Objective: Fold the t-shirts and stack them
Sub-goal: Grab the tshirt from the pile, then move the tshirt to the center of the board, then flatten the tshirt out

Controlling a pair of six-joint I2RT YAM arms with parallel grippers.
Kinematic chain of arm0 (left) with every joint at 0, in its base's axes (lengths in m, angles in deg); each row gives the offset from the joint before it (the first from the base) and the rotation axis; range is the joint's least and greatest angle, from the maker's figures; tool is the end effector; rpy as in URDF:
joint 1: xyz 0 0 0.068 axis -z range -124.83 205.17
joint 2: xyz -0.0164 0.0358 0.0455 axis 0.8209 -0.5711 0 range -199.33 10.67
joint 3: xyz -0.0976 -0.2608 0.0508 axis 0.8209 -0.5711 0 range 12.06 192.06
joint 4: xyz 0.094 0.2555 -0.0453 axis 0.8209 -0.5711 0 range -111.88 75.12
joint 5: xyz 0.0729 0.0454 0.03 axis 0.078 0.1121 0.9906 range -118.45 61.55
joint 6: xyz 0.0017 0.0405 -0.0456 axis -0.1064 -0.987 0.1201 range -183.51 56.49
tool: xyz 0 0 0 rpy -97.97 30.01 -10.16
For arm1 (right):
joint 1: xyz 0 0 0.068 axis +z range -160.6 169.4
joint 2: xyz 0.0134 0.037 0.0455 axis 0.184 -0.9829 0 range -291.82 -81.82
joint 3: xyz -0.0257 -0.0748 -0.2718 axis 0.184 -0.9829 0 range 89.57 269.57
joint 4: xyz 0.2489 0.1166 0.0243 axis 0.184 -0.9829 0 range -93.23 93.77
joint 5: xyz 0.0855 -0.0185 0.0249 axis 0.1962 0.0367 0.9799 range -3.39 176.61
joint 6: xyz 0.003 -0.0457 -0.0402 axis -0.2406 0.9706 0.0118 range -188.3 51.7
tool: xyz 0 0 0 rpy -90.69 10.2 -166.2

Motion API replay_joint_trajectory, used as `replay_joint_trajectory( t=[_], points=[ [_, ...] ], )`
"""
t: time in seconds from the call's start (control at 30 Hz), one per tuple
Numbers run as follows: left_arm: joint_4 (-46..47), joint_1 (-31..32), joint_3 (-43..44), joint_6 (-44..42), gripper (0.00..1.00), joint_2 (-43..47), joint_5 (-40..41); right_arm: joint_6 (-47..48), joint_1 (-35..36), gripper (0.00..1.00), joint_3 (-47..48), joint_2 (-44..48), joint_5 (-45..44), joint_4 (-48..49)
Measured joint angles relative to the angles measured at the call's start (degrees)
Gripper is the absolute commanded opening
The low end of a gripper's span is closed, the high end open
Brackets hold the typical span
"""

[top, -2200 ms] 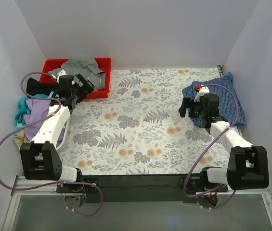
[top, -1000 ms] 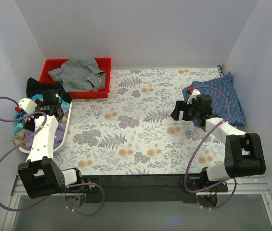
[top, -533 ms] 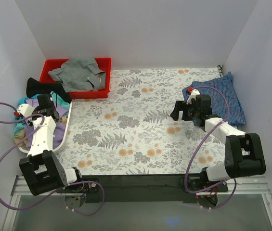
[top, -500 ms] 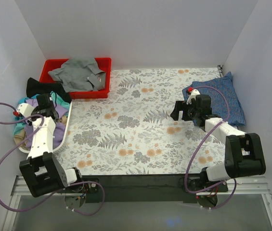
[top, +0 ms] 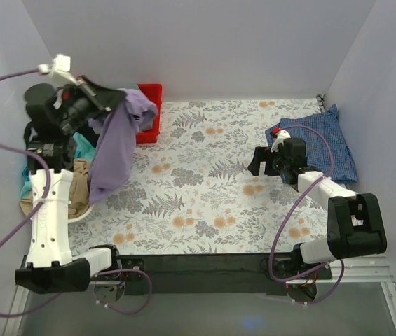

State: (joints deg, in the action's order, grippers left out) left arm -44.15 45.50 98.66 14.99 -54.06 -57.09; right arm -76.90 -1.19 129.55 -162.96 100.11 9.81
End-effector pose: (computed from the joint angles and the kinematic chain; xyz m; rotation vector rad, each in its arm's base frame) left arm 0.2357 0.0179 0.4998 -0.9742 1.5934 -1.2886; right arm 0.3041 0.0612 0.1905 -0.1504 2.1922 0.4347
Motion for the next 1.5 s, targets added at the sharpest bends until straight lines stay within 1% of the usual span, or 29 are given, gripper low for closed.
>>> replay_joint_trajectory(
  t=[0.03,0.07,0.13,0.17,0.27,0.3,0.33,0.37,0.4,0.43,0.47,0.5,0.53,0.6,0.67,0.7,0.77,0.83,0.87,0.93,1.0,1.1,1.17,1.3,1.4,1.5],
  points=[
    [1.38,2.99,0.87,0.22,0.00,-0.90,-1.70,0.00,0.04,0.98,0.00,0.00,-0.26,-0.02],
    [6.19,8.96,2.19,0.85,0.00,-3.23,-6.93,0.00,0.04,0.98,0.00,0.00,-0.76,0.00],
    [13.05,18.69,2.86,1.99,0.00,-7.65,-13.97,0.04,0.07,0.98,0.00,0.00,-1.55,-0.13],
    [15.17,22.18,2.86,2.27,0.00,-9.55,-16.31,0.07,0.07,0.98,0.00,0.02,-2.08,-0.20],
    [19.52,32.37,3.91,1.40,0.00,-17.51,-20.37,0.24,0.07,0.98,0.00,0.48,-4.00,-0.96],
    [19.74,33.59,4.17,1.27,0.00,-18.60,-20.61,0.22,0.11,0.99,-0.02,0.96,-4.72,-1.53],
    [20.79,38.34,4.52,0.09,0.00,-23.37,-21.00,0.15,0.11,0.98,-0.02,1.73,-5.70,-2.14],
    [21.14,41.09,4.24,-0.72,0.00,-26.29,-20.90,-0.09,0.11,0.99,-0.02,2.40,-6.49,-2.64],
    [21.90,43.19,3.41,-1.44,0.06,-28.79,-20.87,-0.28,0.11,0.98,-0.07,3.37,-7.21,-3.23],
    [22.08,45.55,2.58,-2.03,0.14,-31.65,-20.94,-0.50,0.11,0.98,-0.44,5.16,-7.96,-3.61],
    [21.92,47.47,2.21,-2.89,0.29,-34.97,-20.83,-0.59,0.11,0.98,-0.83,6.78,-8.59,-3.93],
    [21.57,49.31,2.21,-4.13,0.58,-38.99,-20.15,-0.68,0.11,0.99,-1.29,8.90,-9.31,-4.28],
    [20.90,50.36,2.14,-4.96,0.64,-41.57,-19.06,-0.74,0.09,0.98,-1.53,10.73,-10.05,-4.74],
    [17.97,51.63,1.42,-5.75,0.72,-46.12,-14.05,-0.76,0.13,0.98,-1.55,13.92,-11.02,-5.66],
    [14.71,51.80,-0.50,-6.80,0.75,-48.22,-4.48,-0.72,0.39,0.98,-1.53,17.18,-11.89,-6.84],
    [13.46,51.54,-1.86,-7.30,0.78,-48.24,0.13,-0.68,0.55,0.98,-1.44,18.93,-12.39,-7.67],
    [11.50,50.84,-3.58,-8.07,0.78,-47.34,8.87,-0.44,0.83,0.98,-1.03,21.64,-13.09,-9.46],
    [10.78,50.10,-4.63,-8.85,0.81,-45.88,16.96,0.13,0.94,0.98,0.09,23.34,-12.31,-11.17],
    [10.34,49.79,-4.92,-8.96,0.84,-45.13,19.85,0.61,1.05,0.98,1.09,23.61,-10.71,-12.20],
    [9.38,49.09,-5.64,-8.94,0.87,-43.34,26.32,1.51,1.27,0.98,4.22,22.80,-7.89,-15.26],
    [8.50,48.74,-6.97,-8.46,0.88,-41.55,31.04,2.40,2.36,0.98,7.69,20.37,-5.31,-17.68],
    [8.70,48.68,-12.63,-6.99,0.88,-38.16,34.82,3.30,7.28,0.98,9.07,17.38,-4.90,-19.93],
    [10.05,48.78,-17.31,-5.90,0.88,-36.92,35.32,3.63,12.59,0.98,8.94,15.19,-5.42,-22.47],
    [12.46,48.78,-25.16,-4.46,0.88,-37.35,35.12,4.00,24.39,0.98,8.87,11.34,-7.72,-25.83],
    [15.80,48.81,-25.14,-3.63,0.85,-37.79,33.59,3.93,33.35,0.98,8.87,8.31,-11.39,-27.23],
    [17.64,48.85,-23.43,-3.45,0.85,-39.87,32.11,3.89,37.24,0.97,8.87,5.46,-15.47,-27.98]
  ],
)
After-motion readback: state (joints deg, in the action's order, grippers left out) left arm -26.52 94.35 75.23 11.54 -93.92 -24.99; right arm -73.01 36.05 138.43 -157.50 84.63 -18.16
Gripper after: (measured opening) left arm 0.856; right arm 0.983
